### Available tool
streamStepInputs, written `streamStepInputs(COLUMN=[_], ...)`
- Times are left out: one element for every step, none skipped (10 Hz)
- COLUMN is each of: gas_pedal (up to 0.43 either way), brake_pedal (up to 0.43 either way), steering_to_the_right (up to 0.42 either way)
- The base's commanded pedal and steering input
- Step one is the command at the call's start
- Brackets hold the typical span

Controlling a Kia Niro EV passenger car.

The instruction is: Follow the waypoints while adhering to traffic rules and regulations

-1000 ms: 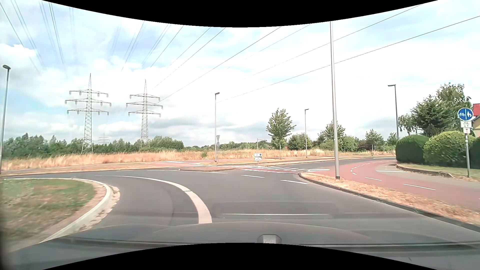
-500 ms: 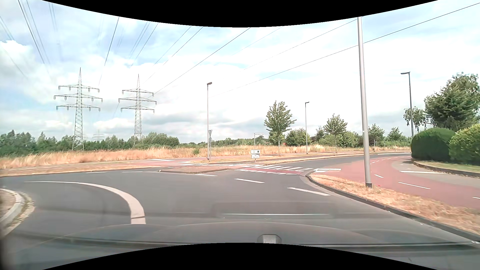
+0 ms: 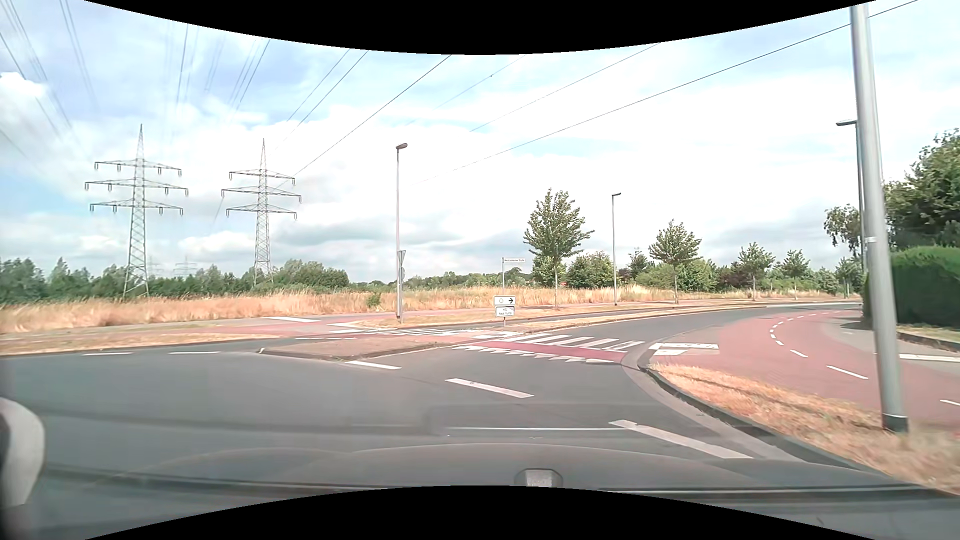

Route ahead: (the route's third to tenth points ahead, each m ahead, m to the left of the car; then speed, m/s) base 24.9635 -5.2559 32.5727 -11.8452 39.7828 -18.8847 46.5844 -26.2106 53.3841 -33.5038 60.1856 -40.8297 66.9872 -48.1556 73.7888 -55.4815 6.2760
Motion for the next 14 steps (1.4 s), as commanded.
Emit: streamStepInputs(gas_pedal=[0.118,0.118,0.118,0.118,0.118,0.118,0.118,0.118,0.13,0.13,0.13,0.138,0.157,0.157], brake_pedal=[0.018,0.012,0.012,0.018,0.012,0.018,0.018,0.018,0.012,0.012,0.018,0.012,0.012,0.018], steering_to_the_right=[0.025,0.031,0.038,0.045,0.057,0.07,0.081,0.087,0.098,0.114,0.121,0.13,0.146,0.169])
